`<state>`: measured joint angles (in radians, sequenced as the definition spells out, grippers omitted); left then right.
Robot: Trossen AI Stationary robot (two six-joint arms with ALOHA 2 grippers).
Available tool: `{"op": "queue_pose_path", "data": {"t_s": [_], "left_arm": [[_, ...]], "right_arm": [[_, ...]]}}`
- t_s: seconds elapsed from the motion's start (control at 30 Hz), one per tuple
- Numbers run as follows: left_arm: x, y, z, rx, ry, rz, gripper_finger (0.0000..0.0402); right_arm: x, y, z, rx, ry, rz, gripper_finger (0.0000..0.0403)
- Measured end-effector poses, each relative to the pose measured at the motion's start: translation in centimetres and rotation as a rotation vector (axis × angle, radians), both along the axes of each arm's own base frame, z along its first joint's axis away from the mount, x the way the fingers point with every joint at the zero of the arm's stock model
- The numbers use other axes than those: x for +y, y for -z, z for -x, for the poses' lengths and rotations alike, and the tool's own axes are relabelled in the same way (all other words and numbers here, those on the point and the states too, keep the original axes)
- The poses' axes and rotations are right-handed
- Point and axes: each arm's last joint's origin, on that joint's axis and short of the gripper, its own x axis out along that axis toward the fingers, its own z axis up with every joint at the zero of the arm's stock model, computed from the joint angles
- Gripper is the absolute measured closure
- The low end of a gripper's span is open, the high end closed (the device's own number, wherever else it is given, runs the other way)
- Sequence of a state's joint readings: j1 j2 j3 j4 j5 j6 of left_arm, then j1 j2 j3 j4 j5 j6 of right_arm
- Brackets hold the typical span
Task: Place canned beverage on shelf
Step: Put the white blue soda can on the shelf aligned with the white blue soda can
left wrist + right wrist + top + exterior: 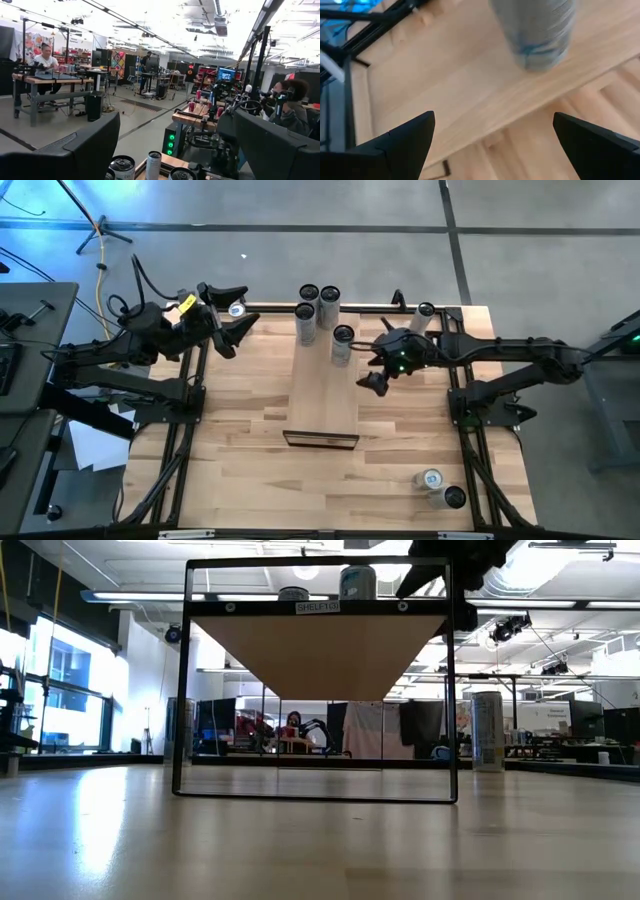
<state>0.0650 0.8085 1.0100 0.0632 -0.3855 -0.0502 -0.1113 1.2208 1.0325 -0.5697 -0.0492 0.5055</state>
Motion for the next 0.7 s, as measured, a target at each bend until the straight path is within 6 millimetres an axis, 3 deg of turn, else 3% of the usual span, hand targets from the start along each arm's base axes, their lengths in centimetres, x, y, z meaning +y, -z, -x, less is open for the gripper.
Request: {"op": "queue_pose_path", "data": {"t_s": [0.47,0.57,0.7], "left_arm": [[0.0,0.1,0.0,0.014,0.0,0.0,0.0045],[0.0,0.1,0.0,0.014,0.0,0.0,0.0045],[0.0,0.1,0.0,0.015,0.0,0.0,0.0045]], "right_arm": [[2.8,0.4,-1.0,-0.009,-0.042,-0.143,0.0024],[3.3,0.5,-0.5,0.023,-0.01,-0.101,0.0066],[3.8,0.6,-0.3,0.043,0.034,-0.055,0.0172]]}}
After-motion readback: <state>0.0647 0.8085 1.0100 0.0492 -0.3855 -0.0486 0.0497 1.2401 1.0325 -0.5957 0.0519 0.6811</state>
